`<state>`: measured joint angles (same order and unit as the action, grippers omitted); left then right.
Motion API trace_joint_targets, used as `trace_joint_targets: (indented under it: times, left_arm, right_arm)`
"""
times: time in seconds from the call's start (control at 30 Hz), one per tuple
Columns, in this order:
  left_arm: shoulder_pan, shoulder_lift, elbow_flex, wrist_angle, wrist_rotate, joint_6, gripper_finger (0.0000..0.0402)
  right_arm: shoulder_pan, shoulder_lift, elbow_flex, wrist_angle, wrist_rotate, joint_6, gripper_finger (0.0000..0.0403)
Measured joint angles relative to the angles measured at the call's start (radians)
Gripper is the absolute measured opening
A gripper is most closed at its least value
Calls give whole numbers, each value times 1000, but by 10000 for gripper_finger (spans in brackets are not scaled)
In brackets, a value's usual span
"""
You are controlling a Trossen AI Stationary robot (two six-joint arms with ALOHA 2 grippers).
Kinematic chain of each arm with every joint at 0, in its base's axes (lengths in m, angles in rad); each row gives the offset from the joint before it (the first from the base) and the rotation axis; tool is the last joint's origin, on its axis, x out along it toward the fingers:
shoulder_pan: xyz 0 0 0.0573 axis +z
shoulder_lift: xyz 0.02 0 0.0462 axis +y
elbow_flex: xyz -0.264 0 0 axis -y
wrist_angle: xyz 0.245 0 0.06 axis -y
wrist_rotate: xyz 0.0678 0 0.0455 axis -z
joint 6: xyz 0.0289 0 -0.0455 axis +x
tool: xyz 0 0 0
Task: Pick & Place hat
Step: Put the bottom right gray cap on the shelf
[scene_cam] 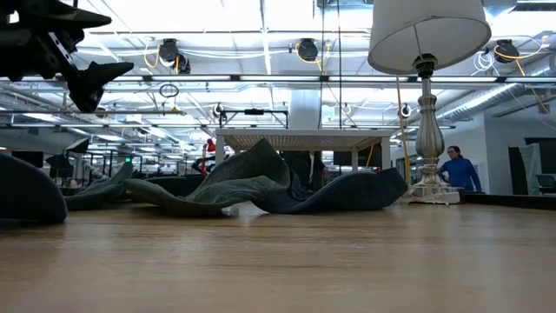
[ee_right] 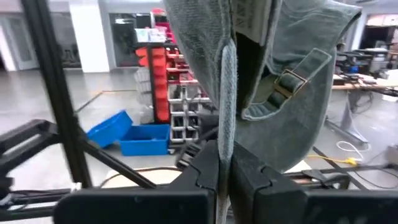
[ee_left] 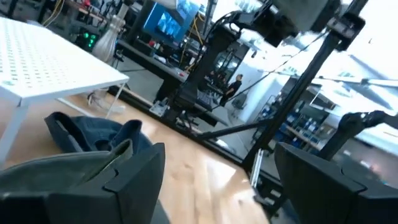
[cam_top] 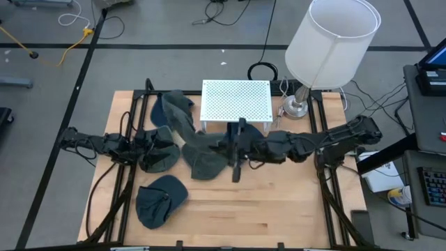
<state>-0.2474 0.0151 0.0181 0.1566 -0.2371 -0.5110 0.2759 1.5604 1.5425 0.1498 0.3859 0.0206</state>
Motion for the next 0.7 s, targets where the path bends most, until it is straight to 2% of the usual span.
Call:
trace_joint_targets:
  times: [0.2, 0.33, 0.57, 0.7]
  left_arm:
    - [0, 1, 0, 23, -17, -114, 305]
    - [0, 5, 29, 26, 20, -126, 305]
    - [-1, 17, 181, -5, -45, -50, 305]
    - [0, 80, 307, -46, -43, -38, 305]
  right_arm:
    - [-31, 9, 1, 10, -47, 20, 8]
    - [-34, 10, 1, 8, -49, 20, 8]
    - [-34, 10, 1, 3, -49, 2, 8]
    - [-34, 10, 1, 3, -48, -3, 8]
